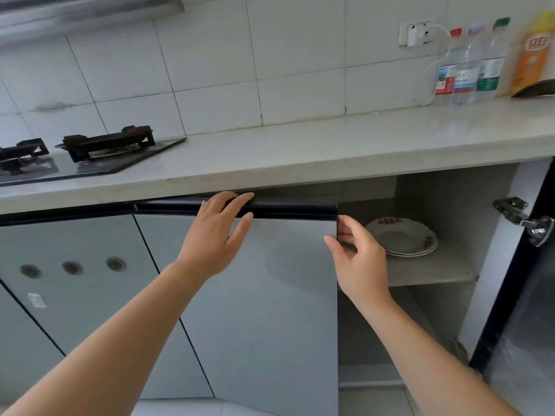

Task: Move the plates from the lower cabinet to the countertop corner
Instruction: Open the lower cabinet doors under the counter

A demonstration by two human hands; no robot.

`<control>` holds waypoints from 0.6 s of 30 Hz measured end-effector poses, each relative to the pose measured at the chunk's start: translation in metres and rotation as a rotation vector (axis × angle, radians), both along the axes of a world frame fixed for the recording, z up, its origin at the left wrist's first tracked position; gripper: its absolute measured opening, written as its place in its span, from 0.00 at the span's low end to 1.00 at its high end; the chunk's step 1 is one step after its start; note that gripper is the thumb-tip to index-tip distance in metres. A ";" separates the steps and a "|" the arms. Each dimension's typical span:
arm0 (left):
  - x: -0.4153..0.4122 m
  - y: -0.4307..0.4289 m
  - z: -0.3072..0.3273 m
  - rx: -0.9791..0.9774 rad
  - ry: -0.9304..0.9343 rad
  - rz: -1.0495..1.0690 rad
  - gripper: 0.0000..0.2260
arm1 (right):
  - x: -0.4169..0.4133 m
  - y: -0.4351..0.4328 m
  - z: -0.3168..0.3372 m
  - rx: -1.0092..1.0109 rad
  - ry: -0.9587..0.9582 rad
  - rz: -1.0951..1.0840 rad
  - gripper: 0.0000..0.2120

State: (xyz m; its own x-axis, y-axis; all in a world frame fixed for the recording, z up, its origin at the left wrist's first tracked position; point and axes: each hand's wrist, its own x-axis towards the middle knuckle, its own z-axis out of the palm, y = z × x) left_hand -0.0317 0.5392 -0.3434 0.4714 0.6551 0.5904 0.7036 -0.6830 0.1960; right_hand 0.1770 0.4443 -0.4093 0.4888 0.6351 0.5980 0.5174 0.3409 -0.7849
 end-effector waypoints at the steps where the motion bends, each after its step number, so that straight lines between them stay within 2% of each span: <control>1: 0.000 -0.001 -0.001 -0.010 -0.037 -0.007 0.24 | -0.002 -0.004 0.000 0.002 0.003 0.002 0.17; 4: -0.001 -0.009 -0.001 -0.005 -0.106 0.003 0.21 | -0.009 -0.017 -0.002 0.010 0.026 0.029 0.16; 13: -0.022 -0.026 0.009 -0.048 -0.063 -0.049 0.22 | -0.014 -0.056 0.007 -0.017 0.122 0.280 0.15; 18: -0.025 -0.033 0.008 -0.046 -0.087 -0.048 0.22 | -0.008 -0.059 0.014 -0.043 0.135 0.340 0.12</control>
